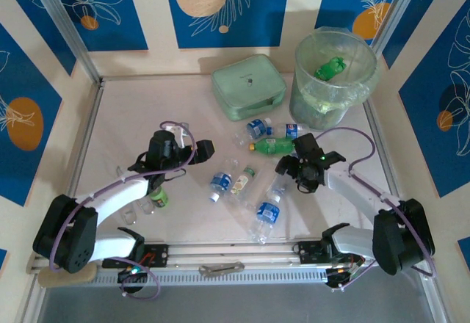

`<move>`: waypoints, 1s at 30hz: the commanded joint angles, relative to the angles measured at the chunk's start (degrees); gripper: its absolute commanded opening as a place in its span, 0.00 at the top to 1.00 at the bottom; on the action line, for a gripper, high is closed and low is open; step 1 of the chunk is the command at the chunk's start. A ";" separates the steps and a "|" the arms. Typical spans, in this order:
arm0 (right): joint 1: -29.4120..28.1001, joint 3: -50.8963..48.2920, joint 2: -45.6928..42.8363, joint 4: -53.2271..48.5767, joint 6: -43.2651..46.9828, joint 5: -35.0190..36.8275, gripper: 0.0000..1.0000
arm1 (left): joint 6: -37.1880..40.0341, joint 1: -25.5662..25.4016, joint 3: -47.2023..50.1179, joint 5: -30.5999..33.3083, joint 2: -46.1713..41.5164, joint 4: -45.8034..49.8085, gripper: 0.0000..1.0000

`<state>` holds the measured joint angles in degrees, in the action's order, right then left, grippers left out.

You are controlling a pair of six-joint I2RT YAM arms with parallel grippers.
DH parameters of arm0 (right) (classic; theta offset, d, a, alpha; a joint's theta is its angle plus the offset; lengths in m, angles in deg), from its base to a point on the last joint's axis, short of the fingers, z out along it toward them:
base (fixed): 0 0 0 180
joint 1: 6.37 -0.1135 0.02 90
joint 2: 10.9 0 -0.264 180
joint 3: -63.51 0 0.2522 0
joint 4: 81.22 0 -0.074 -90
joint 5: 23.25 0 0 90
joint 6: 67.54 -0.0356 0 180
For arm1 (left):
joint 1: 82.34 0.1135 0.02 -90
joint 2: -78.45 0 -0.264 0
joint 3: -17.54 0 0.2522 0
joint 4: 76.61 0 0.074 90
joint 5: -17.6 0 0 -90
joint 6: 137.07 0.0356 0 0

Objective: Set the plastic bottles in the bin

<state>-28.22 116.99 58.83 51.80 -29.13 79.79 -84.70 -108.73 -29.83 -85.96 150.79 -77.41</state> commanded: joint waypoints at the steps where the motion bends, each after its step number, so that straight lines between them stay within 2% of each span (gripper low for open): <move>1: 0.66 -0.75 2.07 5.40 -0.54 -3.21 0.12 | 0.11 -0.47 -1.64 -0.94 0.09 -0.16 0.01; 9: 0.58 -1.76 6.54 9.06 -1.62 -3.69 0.18 | 0.08 -0.50 -1.72 -0.76 0.94 -0.37 0.01; 16: 0.55 -2.61 7.07 8.93 -2.30 -1.47 0.22 | 0.06 -0.50 -1.77 -0.48 0.91 -0.29 0.01; 30: 0.65 -4.73 7.04 11.32 -3.06 0.19 0.40 | -0.14 -0.50 -1.44 -0.01 0.09 0.18 0.01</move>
<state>-27.71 113.04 65.74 62.38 -31.62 78.89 -84.72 -108.73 -29.83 -85.92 151.38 -77.39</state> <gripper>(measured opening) 0.602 0.994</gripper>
